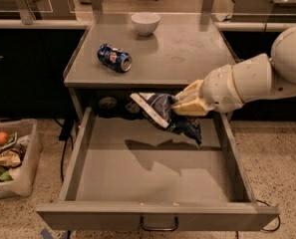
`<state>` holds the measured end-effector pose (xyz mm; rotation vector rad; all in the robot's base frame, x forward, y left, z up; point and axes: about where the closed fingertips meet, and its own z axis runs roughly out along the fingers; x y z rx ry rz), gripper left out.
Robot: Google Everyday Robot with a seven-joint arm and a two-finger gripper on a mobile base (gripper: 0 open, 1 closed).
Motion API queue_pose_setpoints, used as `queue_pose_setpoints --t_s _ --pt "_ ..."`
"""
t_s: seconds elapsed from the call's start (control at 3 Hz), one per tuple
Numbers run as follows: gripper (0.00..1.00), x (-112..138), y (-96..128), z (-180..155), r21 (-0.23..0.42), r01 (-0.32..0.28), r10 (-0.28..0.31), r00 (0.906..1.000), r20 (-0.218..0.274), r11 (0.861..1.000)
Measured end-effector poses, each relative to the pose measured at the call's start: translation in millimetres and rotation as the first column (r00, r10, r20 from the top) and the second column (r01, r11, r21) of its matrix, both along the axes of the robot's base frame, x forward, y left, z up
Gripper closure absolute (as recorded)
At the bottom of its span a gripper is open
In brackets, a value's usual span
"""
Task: Place blue chip bag into top drawer
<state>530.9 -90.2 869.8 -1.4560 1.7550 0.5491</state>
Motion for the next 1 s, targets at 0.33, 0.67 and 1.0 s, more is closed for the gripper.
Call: queue_pose_setpoints --t_s 0.33,0.67,1.0 --pt "1.00 -11.2 7.4 -58.0 -0.026 0.028 -0.030 0.9965 -0.078 0.999" --pt "1.00 -14.5 9.7 -64.5 -0.029 0.024 -0.027 0.9958 -0.088 0.999" --pt "1.00 -13.1 9.1 -70.7 -0.036 0.038 -0.041 0.9957 -0.083 0.999"
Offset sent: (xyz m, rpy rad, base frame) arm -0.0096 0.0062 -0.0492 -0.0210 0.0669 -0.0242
